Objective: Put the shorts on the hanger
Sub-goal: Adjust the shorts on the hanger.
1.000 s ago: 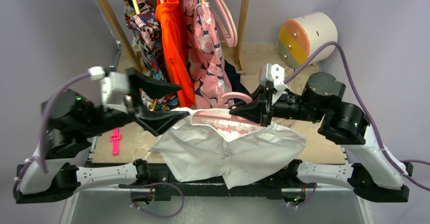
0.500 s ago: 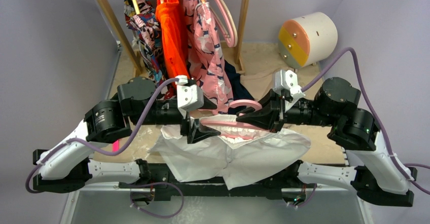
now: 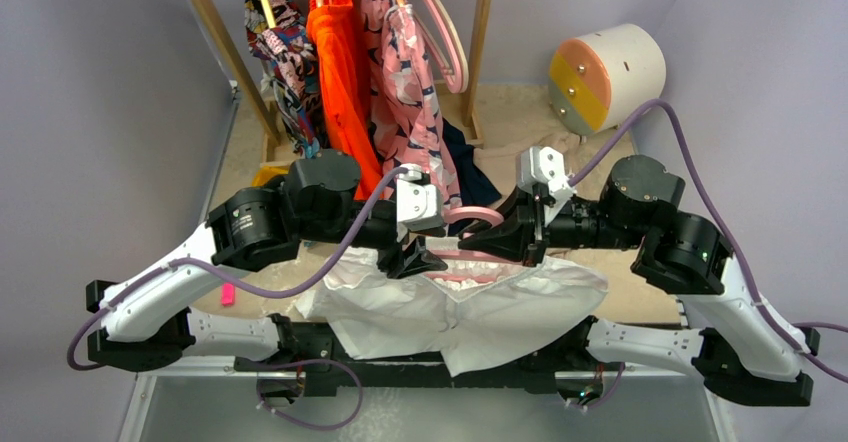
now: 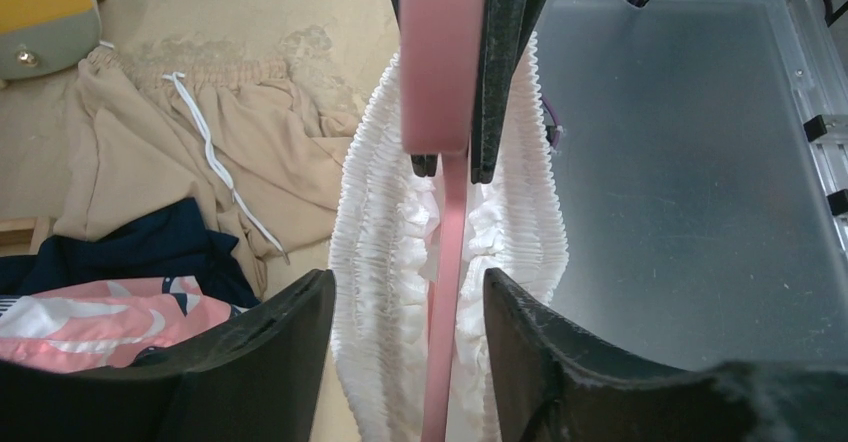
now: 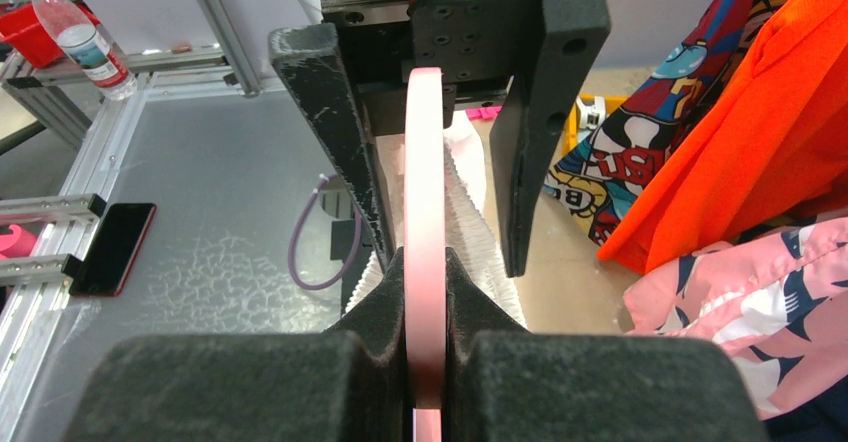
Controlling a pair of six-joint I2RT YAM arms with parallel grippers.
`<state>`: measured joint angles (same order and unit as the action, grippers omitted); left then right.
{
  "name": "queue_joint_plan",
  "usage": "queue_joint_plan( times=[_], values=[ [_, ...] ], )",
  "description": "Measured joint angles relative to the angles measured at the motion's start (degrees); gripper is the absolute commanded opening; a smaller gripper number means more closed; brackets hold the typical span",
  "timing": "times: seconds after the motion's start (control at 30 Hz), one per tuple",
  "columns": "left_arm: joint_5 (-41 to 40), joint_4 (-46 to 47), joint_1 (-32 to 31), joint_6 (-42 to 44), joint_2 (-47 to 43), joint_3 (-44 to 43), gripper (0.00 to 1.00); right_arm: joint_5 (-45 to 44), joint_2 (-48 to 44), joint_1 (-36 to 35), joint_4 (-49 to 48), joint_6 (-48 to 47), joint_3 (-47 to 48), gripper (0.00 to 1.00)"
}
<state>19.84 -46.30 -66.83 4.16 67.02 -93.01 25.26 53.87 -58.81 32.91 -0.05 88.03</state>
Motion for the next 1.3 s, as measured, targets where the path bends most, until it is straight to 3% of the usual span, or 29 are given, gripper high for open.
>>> queue_joint_plan(
  times=[0.17,0.3,0.43,0.6,0.7,1.3],
  values=[
    [1.11,-0.24,0.00,0.76,0.04,0.02,0.30,0.00,-0.31,0.00,0.00,0.00,-0.02,0.00],
    [2.01,-0.24,0.00,1.07,0.02,0.15,0.00,-0.13,-0.70,0.02,-0.24,-0.07,-0.33,0.00],
    [2.93,-0.33,-0.20,1.38,-0.15,0.72,0.00,-0.17,-0.63,0.11,0.00,-0.22,-0.44,0.00],
    [2.25,0.57,-0.22,1.38,-0.98,1.86,0.00,-0.13,-0.59,0.09,0.13,0.35,-0.44,0.39],
    [0.52,0.46,-0.17,1.01,-2.23,3.41,0.00,-0.20,-1.07,0.04,-0.59,1.01,-0.76,0.49],
    [-0.55,1.88,-0.04,-0.68,-5.90,4.44,0.00,-1.79,-0.50,0.04,-4.55,2.25,-3.48,0.50]
  ],
)
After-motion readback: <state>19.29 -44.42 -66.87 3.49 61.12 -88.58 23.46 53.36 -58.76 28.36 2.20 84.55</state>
